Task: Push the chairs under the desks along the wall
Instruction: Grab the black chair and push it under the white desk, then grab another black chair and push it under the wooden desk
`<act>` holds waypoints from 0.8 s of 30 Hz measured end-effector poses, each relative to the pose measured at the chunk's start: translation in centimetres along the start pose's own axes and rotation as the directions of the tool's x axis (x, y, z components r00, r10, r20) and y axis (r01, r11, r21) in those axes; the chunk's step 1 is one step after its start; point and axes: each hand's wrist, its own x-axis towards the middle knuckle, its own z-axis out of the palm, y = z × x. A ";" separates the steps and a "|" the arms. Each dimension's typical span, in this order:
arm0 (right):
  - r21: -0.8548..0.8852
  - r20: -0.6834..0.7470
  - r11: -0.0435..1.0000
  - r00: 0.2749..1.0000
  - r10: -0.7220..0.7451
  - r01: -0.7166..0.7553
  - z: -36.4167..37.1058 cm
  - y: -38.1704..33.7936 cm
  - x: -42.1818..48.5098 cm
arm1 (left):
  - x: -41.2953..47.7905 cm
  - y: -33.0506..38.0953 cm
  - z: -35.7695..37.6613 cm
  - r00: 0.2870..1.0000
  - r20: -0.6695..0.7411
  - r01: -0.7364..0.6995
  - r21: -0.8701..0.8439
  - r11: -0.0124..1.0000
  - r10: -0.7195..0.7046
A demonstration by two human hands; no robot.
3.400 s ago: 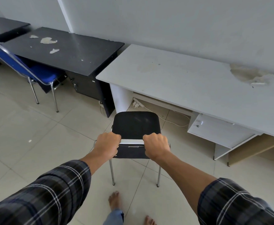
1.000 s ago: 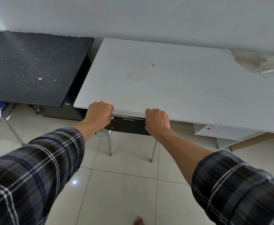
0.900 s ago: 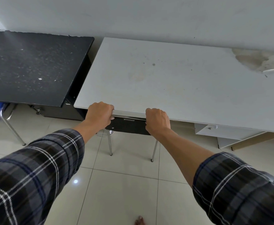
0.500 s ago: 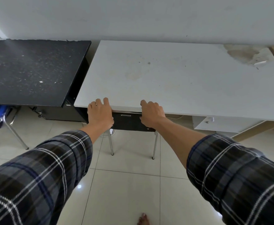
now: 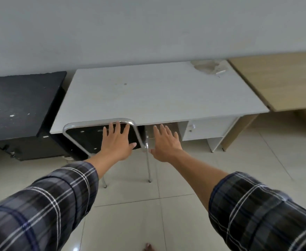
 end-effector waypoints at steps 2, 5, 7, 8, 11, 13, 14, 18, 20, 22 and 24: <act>-0.001 -0.024 0.997 0.997 0.077 -0.077 -0.8 3.8 -3.4 | -0.6 4.3 -1.5 0.996 -0.013 -0.091 0.040 0.995 0.092; 0.015 -0.078 0.983 0.980 0.184 -0.184 -1.9 9.2 -9.1 | -2.6 11.3 -3.1 0.980 -0.007 -0.196 0.071 0.978 0.197; 0.035 -0.106 0.963 0.957 0.269 -0.266 -2.5 12.8 -13.8 | -4.8 16.2 -3.7 0.962 0.005 -0.273 0.087 0.958 0.274; 0.047 -0.116 0.949 0.942 0.316 -0.313 -2.7 14.6 -16.4 | -6.2 18.8 -3.9 0.948 0.008 -0.318 0.094 0.943 0.318; 0.092 -0.155 0.897 0.883 0.442 -0.433 -3.1 19.8 -24.3 | -10.4 26.4 -4.3 0.902 -0.001 -0.428 0.106 0.897 0.431; 0.124 -0.162 0.853 0.838 0.521 -0.507 -3.3 22.7 -29.9 | -13.3 31.2 -4.4 0.865 -0.004 -0.498 0.115 0.859 0.502; 0.135 -0.165 0.831 0.815 0.556 -0.540 -3.4 24.0 -32.5 | -14.8 33.5 -4.4 0.845 -0.005 -0.530 0.113 0.840 0.534; 0.182 -0.178 0.725 0.703 0.688 -0.664 -3.4 28.7 -43.3 | -21.0 42.7 -4.5 0.745 -0.019 -0.663 0.101 0.742 0.667; 0.211 -0.184 0.659 0.632 0.752 -0.722 -3.3 30.8 -48.3 | -24.1 47.3 -4.4 0.689 -0.021 -0.718 0.119 0.686 0.724; 0.232 -0.187 0.591 0.561 0.807 -0.773 -3.2 32.9 -52.9 | -27.1 51.7 -4.3 0.630 -0.008 -0.768 0.138 0.625 0.776; 0.253 -0.187 0.515 0.481 0.857 -0.819 -3.0 34.9 -57.1 | -29.9 56.0 -4.2 0.564 0.006 -0.817 0.152 0.556 0.826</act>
